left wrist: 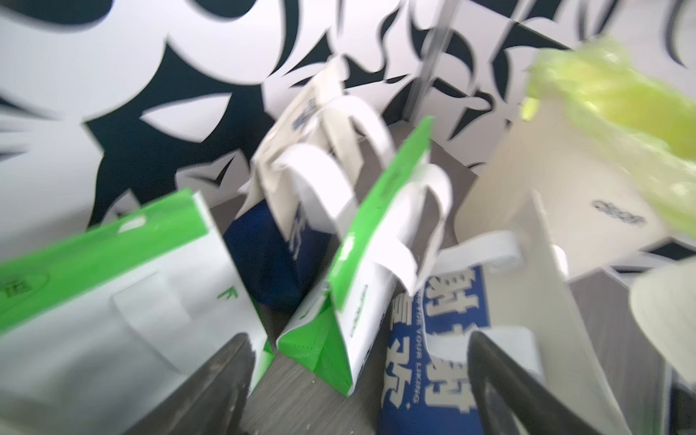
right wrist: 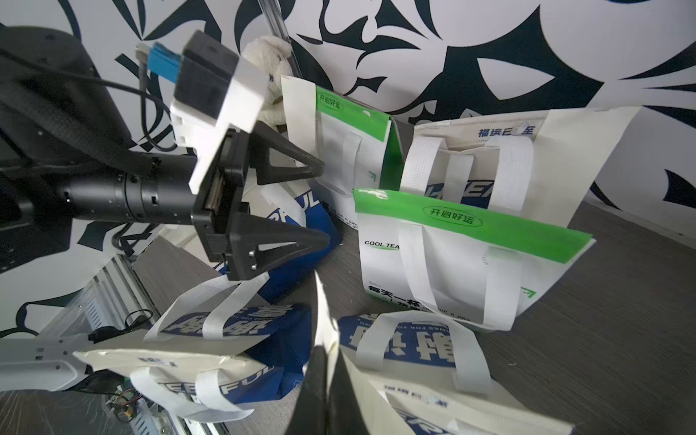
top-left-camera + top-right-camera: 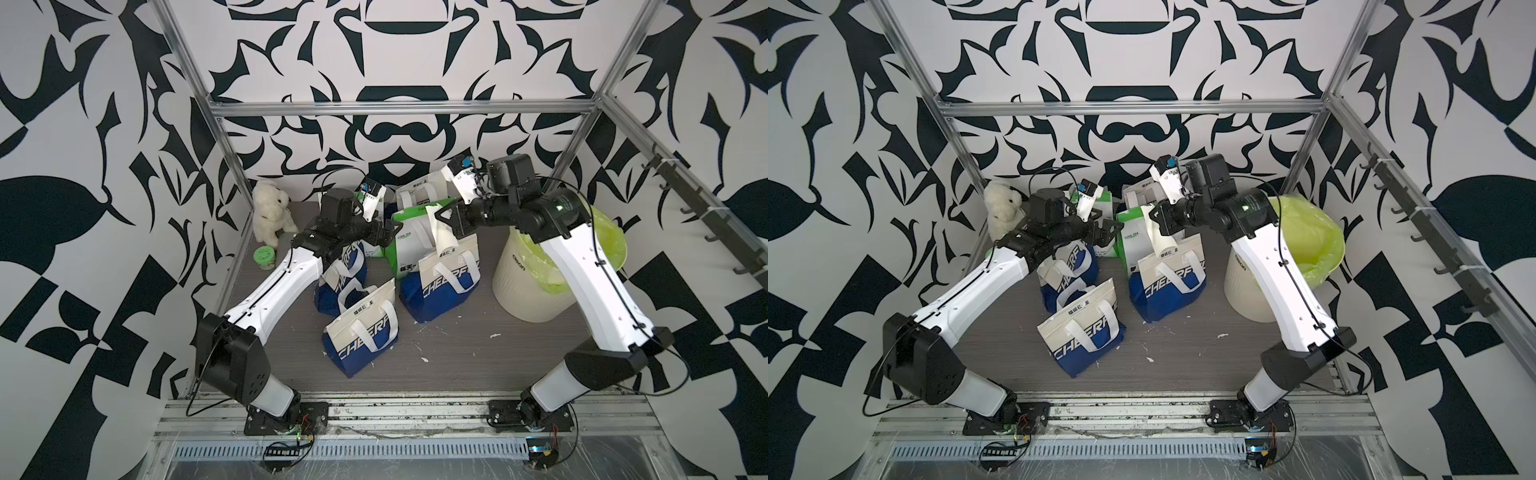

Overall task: Shred takeout receipts and throw away
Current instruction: Shred the takeout receipt.

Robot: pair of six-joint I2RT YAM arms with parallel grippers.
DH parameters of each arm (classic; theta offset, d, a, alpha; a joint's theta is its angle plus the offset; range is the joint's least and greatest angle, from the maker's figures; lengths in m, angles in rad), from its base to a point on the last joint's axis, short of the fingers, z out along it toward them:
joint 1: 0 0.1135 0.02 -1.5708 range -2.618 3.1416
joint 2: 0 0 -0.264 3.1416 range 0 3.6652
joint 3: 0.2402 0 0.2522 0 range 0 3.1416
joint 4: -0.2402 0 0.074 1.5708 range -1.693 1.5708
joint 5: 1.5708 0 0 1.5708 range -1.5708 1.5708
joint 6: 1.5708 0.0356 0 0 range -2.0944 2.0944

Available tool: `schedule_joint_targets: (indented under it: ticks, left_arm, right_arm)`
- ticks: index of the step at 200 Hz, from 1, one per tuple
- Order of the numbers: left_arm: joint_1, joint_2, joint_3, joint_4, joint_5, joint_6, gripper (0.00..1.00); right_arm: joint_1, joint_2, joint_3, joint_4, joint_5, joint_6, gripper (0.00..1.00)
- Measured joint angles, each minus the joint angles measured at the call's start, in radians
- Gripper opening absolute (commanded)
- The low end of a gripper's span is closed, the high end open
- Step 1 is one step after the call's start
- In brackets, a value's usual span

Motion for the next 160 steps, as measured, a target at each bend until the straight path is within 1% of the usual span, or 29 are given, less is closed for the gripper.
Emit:
schedule_joint_targets:
  ticks: [15,35,62,82,88,100,108,118,147,160]
  left_arm:
    - [-0.003,-0.029,0.0,0.009,0.078,-0.009,0.73]
    - [-0.022,-0.061,0.0,0.021,0.163,-0.019,0.73]
    - [-0.093,-0.095,0.0,0.034,0.252,-0.037,0.73]
    - [-0.143,-0.108,-0.001,0.051,0.299,-0.056,0.73]
    - [-0.155,-0.11,-0.002,0.059,0.313,-0.065,0.72]
    - [-0.166,-0.115,-0.006,0.08,0.335,-0.085,0.64]
    - [-0.167,-0.116,-0.008,0.093,0.344,-0.109,0.6]
    - [-0.166,-0.117,-0.008,0.105,0.351,-0.121,0.57]
    - [-0.166,-0.116,-0.008,0.112,0.362,-0.161,0.53]
    - [-0.166,-0.114,-0.008,0.113,0.365,-0.176,0.48]
  right_arm:
    - [0.0,-0.07,-0.079,0.025,-0.01,0.008,0.0]
    - [0.0,-0.155,-0.196,0.057,-0.03,0.018,0.0]
    - [0.0,-0.225,-0.307,0.095,-0.07,0.033,0.0]
    - [0.0,-0.249,-0.356,0.116,-0.103,0.039,0.0]
    - [0.0,-0.254,-0.365,0.123,-0.111,0.04,0.0]
    - [0.0,-0.263,-0.377,0.132,-0.129,0.04,0.0]
    - [0.0,-0.267,-0.381,0.137,-0.141,0.04,0.0]
    - [0.0,-0.272,-0.382,0.145,-0.154,0.041,0.0]
    - [0.0,-0.285,-0.383,0.164,-0.185,0.042,0.0]
    - [0.0,-0.289,-0.383,0.169,-0.196,0.042,0.0]
